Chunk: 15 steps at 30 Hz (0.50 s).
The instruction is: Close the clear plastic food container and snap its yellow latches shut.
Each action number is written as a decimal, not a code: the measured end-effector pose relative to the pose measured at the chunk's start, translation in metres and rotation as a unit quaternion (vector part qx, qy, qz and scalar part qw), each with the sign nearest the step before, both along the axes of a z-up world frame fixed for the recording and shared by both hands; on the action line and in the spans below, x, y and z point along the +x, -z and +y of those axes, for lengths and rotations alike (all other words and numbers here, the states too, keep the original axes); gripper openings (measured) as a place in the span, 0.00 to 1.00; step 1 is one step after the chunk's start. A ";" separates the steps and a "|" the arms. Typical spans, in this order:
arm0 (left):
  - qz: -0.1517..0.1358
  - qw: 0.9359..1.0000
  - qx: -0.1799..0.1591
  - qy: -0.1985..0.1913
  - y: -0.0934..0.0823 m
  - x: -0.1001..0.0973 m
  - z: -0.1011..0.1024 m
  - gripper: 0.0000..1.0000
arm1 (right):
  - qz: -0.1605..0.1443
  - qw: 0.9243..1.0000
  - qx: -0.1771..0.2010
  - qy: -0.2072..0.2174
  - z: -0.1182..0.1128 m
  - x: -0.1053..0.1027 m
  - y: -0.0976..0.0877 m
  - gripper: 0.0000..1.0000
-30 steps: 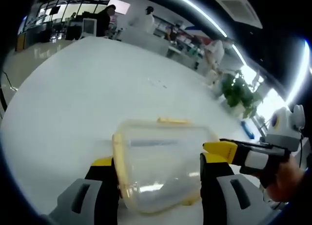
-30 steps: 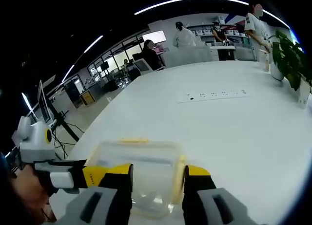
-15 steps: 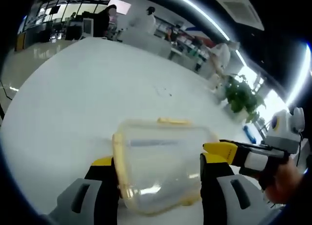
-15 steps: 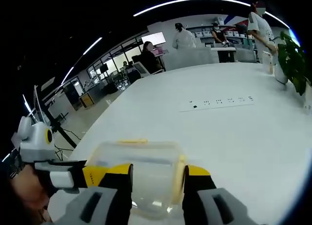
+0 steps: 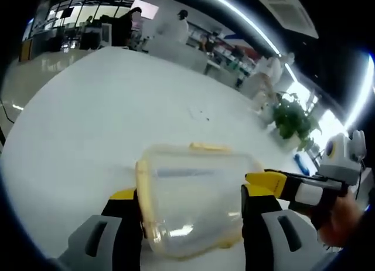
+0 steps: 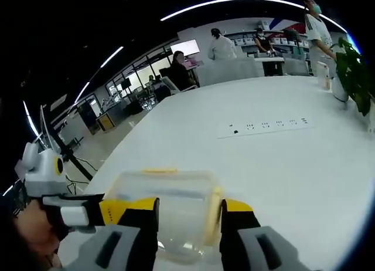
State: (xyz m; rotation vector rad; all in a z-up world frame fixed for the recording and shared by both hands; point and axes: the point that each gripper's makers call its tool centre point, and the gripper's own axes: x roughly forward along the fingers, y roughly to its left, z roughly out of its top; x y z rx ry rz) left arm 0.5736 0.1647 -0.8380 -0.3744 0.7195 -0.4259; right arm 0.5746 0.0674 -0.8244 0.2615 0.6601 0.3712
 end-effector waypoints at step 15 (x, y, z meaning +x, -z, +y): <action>-0.054 0.998 0.031 -0.019 -0.012 0.014 0.028 0.79 | -0.030 0.999 0.001 0.024 -0.015 0.013 -0.007 0.86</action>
